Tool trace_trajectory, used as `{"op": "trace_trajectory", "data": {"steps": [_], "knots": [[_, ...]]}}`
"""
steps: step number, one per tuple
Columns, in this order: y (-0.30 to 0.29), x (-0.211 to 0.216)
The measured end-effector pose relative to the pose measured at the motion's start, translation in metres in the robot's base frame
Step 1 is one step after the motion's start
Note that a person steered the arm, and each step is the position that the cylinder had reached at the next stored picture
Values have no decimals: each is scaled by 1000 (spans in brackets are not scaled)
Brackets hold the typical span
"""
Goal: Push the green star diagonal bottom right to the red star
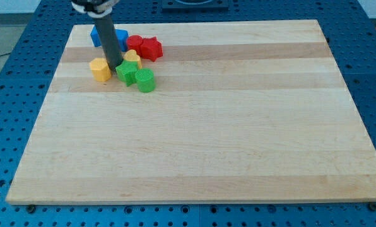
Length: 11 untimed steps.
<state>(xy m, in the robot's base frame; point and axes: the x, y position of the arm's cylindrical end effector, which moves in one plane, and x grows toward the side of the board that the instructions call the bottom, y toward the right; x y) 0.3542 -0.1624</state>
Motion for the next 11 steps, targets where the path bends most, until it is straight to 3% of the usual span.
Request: {"op": "trace_trajectory", "data": {"steps": [1, 2, 6, 7, 10, 11], "knots": [[38, 30], [40, 35], [-74, 35], [-66, 40], [147, 47], [147, 54]]}}
